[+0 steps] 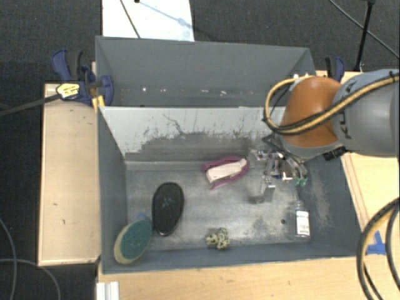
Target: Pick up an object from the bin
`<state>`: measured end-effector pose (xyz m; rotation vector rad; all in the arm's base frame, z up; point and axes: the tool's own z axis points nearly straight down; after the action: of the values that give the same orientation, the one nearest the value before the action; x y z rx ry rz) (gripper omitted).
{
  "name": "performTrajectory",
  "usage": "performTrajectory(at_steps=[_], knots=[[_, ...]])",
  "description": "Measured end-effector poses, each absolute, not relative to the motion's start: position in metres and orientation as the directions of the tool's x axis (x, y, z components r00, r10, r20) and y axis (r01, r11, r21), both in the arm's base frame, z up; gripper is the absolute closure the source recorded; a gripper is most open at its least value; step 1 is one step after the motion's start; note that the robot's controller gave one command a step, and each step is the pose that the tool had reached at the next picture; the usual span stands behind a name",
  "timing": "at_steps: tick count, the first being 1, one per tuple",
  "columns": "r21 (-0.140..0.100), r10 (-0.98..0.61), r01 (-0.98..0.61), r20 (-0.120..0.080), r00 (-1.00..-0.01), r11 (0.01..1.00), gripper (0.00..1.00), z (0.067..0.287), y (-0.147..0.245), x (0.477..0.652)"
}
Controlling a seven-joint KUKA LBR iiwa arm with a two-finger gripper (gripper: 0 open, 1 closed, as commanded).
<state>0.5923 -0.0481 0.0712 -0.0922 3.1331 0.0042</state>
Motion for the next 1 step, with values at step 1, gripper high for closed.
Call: performTrajectory(at_steps=[1], knots=[[0.002, -0.063, -0.063, -0.001, -0.998, 0.998, 0.00, 0.0767, 0.0057, 0.5745]])
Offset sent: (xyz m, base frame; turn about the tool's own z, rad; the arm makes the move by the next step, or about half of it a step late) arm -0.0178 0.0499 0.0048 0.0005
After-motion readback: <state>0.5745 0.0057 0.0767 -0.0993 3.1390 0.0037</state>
